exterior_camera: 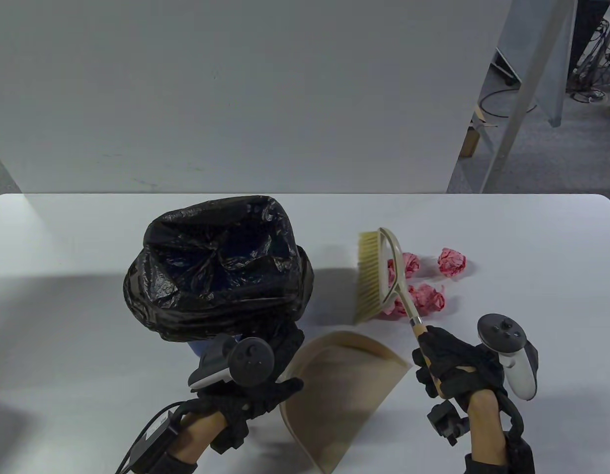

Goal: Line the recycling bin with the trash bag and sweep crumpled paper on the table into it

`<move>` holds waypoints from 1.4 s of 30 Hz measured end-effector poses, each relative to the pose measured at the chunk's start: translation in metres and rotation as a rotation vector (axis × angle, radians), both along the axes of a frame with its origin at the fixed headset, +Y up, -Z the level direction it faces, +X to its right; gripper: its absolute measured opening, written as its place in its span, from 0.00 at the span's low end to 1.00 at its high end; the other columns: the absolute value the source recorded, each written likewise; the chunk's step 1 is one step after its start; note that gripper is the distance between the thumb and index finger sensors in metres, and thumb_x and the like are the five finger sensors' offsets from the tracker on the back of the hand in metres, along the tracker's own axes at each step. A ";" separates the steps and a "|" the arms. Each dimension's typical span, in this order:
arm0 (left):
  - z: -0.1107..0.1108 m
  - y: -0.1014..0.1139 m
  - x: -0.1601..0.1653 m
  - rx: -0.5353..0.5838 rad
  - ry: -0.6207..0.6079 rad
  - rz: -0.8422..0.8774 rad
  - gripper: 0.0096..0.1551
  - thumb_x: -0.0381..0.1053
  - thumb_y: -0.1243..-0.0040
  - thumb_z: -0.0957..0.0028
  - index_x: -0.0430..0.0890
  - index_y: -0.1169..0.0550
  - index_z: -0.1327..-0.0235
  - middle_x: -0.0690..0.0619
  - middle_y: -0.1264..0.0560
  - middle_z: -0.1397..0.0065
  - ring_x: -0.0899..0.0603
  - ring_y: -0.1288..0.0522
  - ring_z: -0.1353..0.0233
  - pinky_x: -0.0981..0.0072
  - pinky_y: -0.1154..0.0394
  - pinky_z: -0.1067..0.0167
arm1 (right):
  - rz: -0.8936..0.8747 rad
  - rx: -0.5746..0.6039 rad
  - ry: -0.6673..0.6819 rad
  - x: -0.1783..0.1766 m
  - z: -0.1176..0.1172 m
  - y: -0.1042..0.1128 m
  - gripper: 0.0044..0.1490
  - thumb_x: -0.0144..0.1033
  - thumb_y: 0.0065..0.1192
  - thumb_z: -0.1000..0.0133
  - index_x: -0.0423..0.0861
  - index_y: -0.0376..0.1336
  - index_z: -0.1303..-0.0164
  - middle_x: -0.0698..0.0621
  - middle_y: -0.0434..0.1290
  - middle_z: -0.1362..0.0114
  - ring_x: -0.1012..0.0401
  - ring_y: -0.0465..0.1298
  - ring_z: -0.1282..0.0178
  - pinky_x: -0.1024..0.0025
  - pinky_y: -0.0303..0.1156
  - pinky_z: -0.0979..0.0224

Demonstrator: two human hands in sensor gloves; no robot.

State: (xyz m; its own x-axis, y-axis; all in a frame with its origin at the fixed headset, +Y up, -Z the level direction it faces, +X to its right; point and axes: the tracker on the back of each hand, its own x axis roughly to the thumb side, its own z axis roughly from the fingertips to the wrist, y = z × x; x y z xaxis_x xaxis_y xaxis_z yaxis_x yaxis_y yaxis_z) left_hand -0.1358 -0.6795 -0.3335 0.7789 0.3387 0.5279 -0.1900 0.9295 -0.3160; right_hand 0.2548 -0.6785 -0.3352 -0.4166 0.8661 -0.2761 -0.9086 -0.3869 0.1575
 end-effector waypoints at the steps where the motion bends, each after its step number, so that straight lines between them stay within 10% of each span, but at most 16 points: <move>1: 0.000 -0.001 0.000 -0.006 0.004 -0.004 0.50 0.67 0.51 0.40 0.51 0.57 0.14 0.47 0.58 0.08 0.32 0.64 0.14 0.24 0.54 0.25 | 0.012 0.003 -0.024 0.003 0.000 0.000 0.40 0.41 0.42 0.31 0.26 0.45 0.19 0.36 0.72 0.37 0.56 0.81 0.61 0.67 0.85 0.64; 23: -0.020 -0.018 -0.012 -0.104 0.096 -0.427 0.49 0.57 0.32 0.43 0.45 0.43 0.16 0.45 0.32 0.16 0.37 0.25 0.24 0.34 0.31 0.29 | -0.077 0.353 -0.144 -0.002 0.006 0.014 0.40 0.43 0.43 0.32 0.30 0.45 0.18 0.38 0.71 0.36 0.56 0.80 0.59 0.66 0.84 0.62; 33: -0.018 -0.003 -0.018 -0.046 0.141 -0.118 0.40 0.61 0.35 0.43 0.49 0.33 0.21 0.53 0.23 0.31 0.47 0.20 0.41 0.42 0.26 0.37 | 0.024 0.445 -0.263 0.007 0.013 0.022 0.40 0.42 0.45 0.32 0.31 0.45 0.18 0.37 0.70 0.34 0.54 0.80 0.57 0.63 0.83 0.59; 42: -0.002 -0.006 0.007 -0.128 0.177 0.142 0.45 0.51 0.41 0.38 0.39 0.49 0.17 0.43 0.36 0.22 0.45 0.20 0.35 0.55 0.14 0.44 | 0.340 0.477 -0.389 0.016 0.026 0.036 0.39 0.41 0.50 0.32 0.35 0.46 0.16 0.36 0.69 0.32 0.52 0.79 0.53 0.60 0.82 0.55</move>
